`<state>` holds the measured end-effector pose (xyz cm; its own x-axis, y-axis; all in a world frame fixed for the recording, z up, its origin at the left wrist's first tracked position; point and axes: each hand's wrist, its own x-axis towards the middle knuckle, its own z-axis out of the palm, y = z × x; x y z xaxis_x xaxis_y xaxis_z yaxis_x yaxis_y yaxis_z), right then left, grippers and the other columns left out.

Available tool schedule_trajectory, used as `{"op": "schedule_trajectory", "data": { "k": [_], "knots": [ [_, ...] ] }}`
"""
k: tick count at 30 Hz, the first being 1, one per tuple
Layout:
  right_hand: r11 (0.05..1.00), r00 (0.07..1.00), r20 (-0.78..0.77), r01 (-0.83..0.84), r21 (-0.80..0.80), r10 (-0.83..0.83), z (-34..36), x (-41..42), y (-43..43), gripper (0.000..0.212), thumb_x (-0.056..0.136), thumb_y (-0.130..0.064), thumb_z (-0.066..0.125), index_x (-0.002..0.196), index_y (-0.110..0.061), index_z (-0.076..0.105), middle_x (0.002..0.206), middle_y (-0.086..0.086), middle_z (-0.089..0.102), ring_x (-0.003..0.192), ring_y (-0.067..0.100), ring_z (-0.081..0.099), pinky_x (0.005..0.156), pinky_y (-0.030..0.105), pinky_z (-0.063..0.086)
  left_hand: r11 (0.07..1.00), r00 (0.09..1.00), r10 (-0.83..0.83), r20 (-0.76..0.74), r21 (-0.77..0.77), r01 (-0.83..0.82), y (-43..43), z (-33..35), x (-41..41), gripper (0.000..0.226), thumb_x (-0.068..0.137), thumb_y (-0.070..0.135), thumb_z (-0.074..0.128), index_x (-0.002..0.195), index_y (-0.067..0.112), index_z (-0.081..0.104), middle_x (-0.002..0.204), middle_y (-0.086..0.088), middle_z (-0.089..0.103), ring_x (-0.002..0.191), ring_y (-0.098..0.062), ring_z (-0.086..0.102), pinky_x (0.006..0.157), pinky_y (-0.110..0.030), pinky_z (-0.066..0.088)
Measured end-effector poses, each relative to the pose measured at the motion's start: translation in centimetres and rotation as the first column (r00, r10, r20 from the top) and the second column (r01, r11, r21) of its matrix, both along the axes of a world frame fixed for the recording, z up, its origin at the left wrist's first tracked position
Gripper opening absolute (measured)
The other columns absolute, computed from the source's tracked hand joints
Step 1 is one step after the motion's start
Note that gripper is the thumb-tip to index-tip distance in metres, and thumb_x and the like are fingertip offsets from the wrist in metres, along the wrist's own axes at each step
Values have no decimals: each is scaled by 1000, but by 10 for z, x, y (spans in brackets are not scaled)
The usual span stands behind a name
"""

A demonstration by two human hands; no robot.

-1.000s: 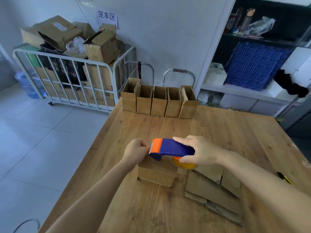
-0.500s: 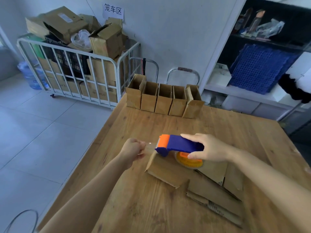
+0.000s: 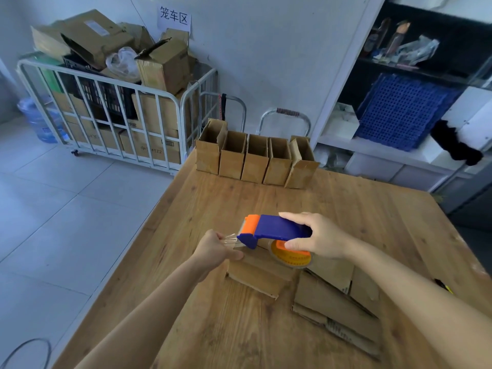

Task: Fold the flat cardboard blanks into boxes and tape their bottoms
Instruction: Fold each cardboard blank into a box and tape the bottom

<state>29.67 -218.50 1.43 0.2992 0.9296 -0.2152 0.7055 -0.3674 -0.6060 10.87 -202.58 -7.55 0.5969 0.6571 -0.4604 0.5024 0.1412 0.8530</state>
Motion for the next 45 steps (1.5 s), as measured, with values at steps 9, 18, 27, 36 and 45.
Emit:
{"op": "schedule_trajectory", "data": {
  "k": [9,18,27,36,45],
  "knots": [
    [998,995,-77,65,3,-65,1,3,-7,71,84,-31,72,145,-23,37,139,-7,50,112,4,53,87,14,46,950,979,-144,-146,257,178,11,15,14,84,60,12,90,126,7,38,120,-7,45,100,-20,50,76,-28,45],
    [998,995,78,57,-35,-54,2,-4,-4,77,82,-44,71,147,-28,33,136,-10,47,112,3,47,90,18,39,944,931,-283,-233,107,313,23,19,20,82,65,12,86,128,11,34,123,-6,43,107,-21,48,85,-31,45],
    [997,994,102,40,-59,-34,1,-7,-5,77,82,-46,69,148,-30,31,114,-8,52,99,10,54,86,26,48,941,985,129,113,-328,-86,30,-7,22,12,95,10,53,86,4,60,72,-5,53,66,-13,51,65,-26,46],
    [996,996,72,48,-69,-43,0,-9,-5,77,83,-41,71,148,-28,32,107,-12,50,96,8,53,79,16,41,914,966,235,110,-363,-181,5,-34,29,4,84,4,68,81,3,66,76,-10,66,69,-18,57,69,-34,50],
    [996,995,103,24,-87,-15,2,-14,-5,76,85,-41,68,149,-28,29,104,-13,47,93,5,51,73,15,37,932,950,307,53,-216,-290,-6,-21,33,7,89,8,60,94,5,63,94,-5,65,82,-15,57,62,-25,45]
  ]
}}
